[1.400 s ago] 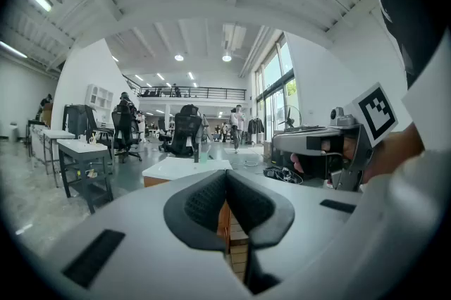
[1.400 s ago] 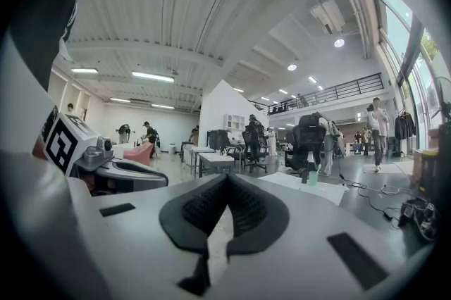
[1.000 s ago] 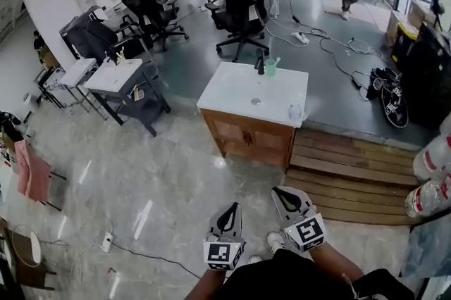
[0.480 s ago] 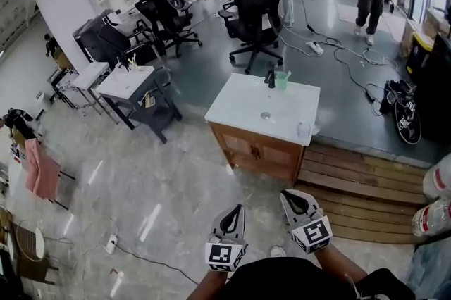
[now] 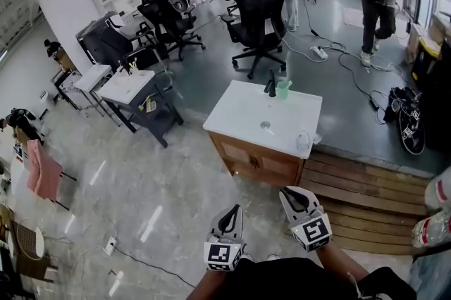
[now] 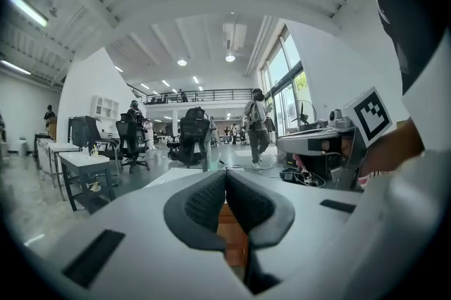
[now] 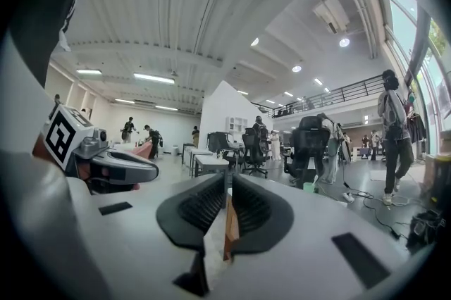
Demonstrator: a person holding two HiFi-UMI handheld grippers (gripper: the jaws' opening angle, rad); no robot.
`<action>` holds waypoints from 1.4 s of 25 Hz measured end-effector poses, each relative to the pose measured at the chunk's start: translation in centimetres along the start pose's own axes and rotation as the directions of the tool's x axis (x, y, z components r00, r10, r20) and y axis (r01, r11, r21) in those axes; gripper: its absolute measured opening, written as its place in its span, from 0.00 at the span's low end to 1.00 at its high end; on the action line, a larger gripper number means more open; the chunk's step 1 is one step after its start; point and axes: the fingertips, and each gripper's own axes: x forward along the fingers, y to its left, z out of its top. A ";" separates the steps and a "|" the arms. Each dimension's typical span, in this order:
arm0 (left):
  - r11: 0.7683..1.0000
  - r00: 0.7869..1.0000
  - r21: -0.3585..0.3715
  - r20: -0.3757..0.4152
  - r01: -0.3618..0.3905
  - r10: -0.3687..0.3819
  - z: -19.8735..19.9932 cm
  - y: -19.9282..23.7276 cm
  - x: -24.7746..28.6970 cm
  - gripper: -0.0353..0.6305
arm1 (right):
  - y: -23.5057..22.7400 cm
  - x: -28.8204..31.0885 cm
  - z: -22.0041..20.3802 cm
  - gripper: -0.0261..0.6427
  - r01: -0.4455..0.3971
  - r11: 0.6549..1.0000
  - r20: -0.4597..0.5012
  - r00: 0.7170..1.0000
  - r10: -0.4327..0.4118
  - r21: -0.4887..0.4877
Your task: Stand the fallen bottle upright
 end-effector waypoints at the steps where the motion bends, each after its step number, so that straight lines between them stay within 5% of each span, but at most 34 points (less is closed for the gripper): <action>1: 1.000 1.000 0.001 -0.001 0.000 0.000 0.0 0.4 0.5 0.08 | -0.5 0.6 0.1 0.12 0.007 1.000 0.005 1.000 -0.007 -0.013; 7: 1.000 1.000 -0.008 -0.002 -0.011 0.011 -0.7 5.2 3.4 0.08 | -1.8 5.5 -0.5 0.37 0.065 0.997 0.019 0.998 -0.066 0.035; 18: 0.997 0.997 0.031 -0.016 0.069 -0.069 -1.0 15.6 11.1 0.08 | -4.1 18.7 0.9 0.67 0.154 0.988 0.003 0.988 -0.154 -0.013; 23: 0.998 0.997 0.027 -0.055 0.058 -0.057 -0.4 21.0 13.8 0.08 | -4.6 23.6 1.3 0.92 0.204 0.979 -0.017 0.979 -0.204 0.003; 35: 0.990 0.989 -0.006 -0.043 0.142 -0.142 0.4 26.4 19.0 0.08 | -6.7 29.4 0.3 0.93 0.296 0.955 -0.070 0.953 -0.294 0.028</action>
